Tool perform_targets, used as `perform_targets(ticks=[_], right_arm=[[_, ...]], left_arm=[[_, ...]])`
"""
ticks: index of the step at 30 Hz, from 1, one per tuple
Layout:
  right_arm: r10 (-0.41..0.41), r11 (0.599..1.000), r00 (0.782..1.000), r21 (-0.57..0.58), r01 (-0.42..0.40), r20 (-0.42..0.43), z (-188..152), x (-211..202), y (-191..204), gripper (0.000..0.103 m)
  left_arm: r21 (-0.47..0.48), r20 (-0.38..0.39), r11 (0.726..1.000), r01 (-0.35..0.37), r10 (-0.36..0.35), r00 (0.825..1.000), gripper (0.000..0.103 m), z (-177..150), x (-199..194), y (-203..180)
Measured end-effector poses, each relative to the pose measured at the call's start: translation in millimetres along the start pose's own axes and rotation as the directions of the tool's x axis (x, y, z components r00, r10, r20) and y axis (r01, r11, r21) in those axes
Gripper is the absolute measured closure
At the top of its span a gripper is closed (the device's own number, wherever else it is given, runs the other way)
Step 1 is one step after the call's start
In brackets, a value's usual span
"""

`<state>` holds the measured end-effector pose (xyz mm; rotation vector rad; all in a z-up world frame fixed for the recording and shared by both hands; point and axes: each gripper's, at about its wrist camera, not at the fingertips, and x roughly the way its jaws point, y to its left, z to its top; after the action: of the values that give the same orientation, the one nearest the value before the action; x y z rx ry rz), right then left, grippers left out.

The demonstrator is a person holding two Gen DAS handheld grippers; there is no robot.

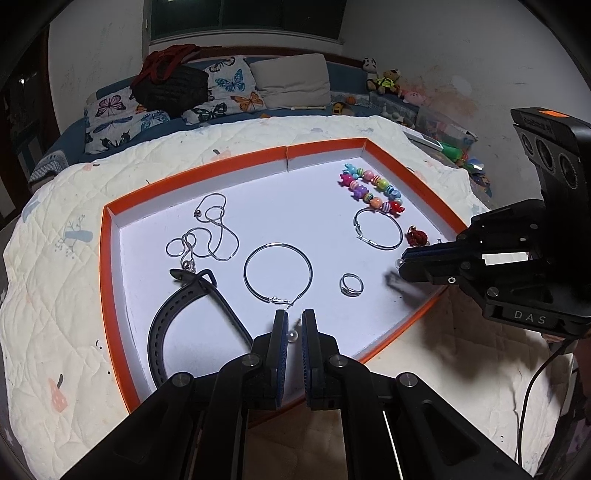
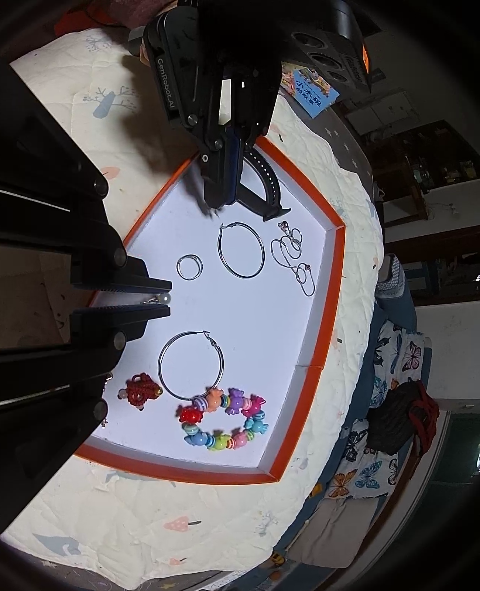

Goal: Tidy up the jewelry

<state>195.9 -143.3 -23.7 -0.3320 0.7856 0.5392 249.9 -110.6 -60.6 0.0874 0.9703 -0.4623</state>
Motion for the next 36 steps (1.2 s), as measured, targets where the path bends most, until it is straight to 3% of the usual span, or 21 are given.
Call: perform_targets(ticks=[5,9,20,22,23,24,26,32,36], right_arm=[[-0.015,1.0,1.0,0.004,0.015,0.005,-3.2,-1.1,-0.1,0.089],[-0.045,0.999,0.998,0.018,0.045,0.032,-7.0,-6.8,0.2,0.053],[-0.085,0.996,0.993,0.031,0.083,0.087,-17.4,-25.9,11.6,0.037],[-0.095,0.995,0.991,0.034,0.093,0.092,-19.5,-27.9,14.0,0.033],[-0.1,0.995,0.99,0.037,0.097,0.096,-21.1,-29.2,15.0,0.031],[-0.103,0.994,0.99,0.041,0.099,0.097,-22.4,-30.1,15.8,0.031],[-0.11,0.993,0.989,0.054,0.105,0.096,-25.7,-32.0,17.0,0.031],[-0.127,0.987,0.986,0.11,0.115,0.11,-35.5,-40.3,17.8,0.029],[-0.142,0.981,0.982,0.149,0.123,0.124,-41.2,-45.3,17.9,0.016]], left_arm=[[-0.026,-0.011,1.0,0.011,-0.012,1.0,0.094,0.1,3.2,3.5],[-0.04,-0.012,0.999,0.008,-0.008,1.0,0.094,-1.5,-0.2,3.1],[-0.048,0.014,0.999,-0.024,0.025,1.0,0.093,-12.5,-23.2,-5.8],[-0.047,0.018,0.998,-0.035,0.036,0.999,0.086,-15.5,-29.1,-7.5],[-0.051,0.022,0.998,-0.039,0.04,0.999,0.072,-16.9,-32.0,-8.0],[-0.057,0.031,0.997,-0.047,0.049,0.998,0.051,-18.7,-36.1,-8.1],[-0.069,0.066,0.996,-0.065,0.069,0.995,0.038,-23.0,-46.8,-8.8],[-0.071,0.082,0.994,-0.083,0.089,0.993,0.037,-31.8,-65.9,-11.3],[-0.083,0.086,0.991,-0.105,0.112,0.99,0.024,-39.7,-76.3,-12.2]])
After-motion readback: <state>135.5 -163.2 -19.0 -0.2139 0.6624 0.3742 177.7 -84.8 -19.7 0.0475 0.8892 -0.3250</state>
